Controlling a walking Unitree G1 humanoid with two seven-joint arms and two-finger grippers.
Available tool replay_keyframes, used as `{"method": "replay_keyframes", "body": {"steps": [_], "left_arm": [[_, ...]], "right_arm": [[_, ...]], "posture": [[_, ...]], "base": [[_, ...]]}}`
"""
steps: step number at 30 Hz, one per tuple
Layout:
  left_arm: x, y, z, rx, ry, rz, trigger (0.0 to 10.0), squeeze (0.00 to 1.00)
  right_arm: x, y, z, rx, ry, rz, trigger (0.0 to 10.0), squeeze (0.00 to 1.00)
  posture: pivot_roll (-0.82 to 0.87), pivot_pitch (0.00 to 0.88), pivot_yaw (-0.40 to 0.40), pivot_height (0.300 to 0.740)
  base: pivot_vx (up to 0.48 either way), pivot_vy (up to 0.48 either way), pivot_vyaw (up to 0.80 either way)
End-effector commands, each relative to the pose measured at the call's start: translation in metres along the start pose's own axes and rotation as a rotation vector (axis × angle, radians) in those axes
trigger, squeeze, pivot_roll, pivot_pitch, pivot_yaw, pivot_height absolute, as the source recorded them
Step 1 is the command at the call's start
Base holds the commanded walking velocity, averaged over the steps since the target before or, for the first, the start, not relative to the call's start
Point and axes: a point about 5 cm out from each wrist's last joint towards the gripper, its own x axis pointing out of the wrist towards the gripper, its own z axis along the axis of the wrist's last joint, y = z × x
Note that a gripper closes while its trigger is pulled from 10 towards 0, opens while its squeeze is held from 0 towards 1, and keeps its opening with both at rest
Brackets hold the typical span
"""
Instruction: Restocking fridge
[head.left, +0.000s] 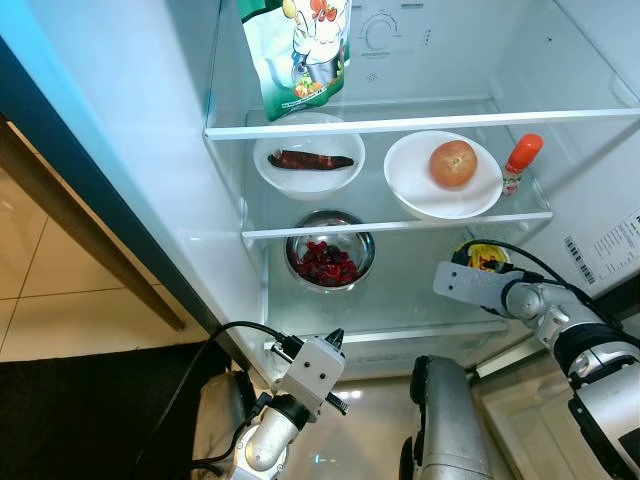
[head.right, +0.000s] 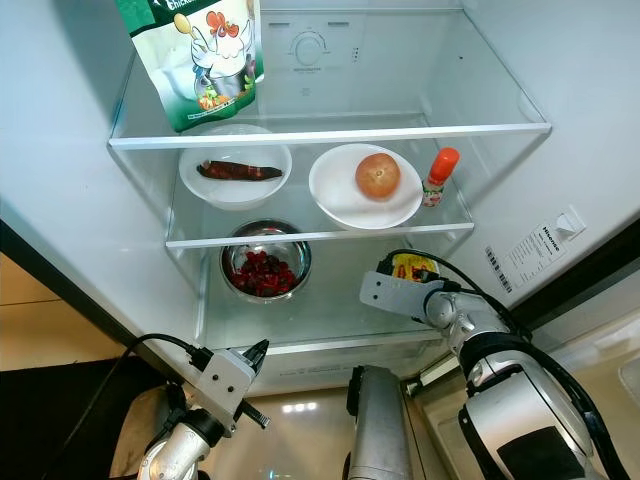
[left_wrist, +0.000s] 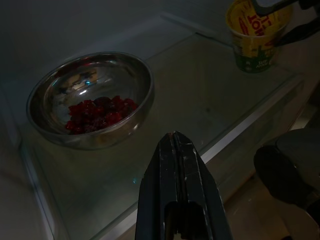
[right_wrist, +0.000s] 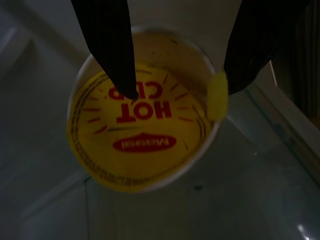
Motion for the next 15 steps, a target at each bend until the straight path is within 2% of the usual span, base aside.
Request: {"method": "replay_keyframes", "body": {"steps": [1,10,15], "left_arm": [[-0.0048,-0.0058,-0.009,-0.008,0.047,-0.021,10.0,0.0],[-0.0024,-0.0064,-0.0086,-0.007,0.044,-0.023,10.0,0.0],[-0.002,-0.0064,-0.0088,-0.008,0.045,-0.02,10.0,0.0]], "right_arm": [[-0.0013,0.0086,-0.0152,0.004,0.06,0.034,10.0,0.0],[-0.0026,0.0044,-0.0183,0.065,0.078,0.046,10.0,0.0],[-0.0034,0.0016,-0.0178,0.063,0.066,0.059,10.0,0.0]], "posture": [[-0.01,0.293,-0.038,0.415],[-0.01,0.288,-0.04,0.415],[-0.01,0.287,-0.042,0.415]], "base": [[0.0,0.0,0.0],[0.0,0.0,0.0],[0.0,0.0,0.0]]}}
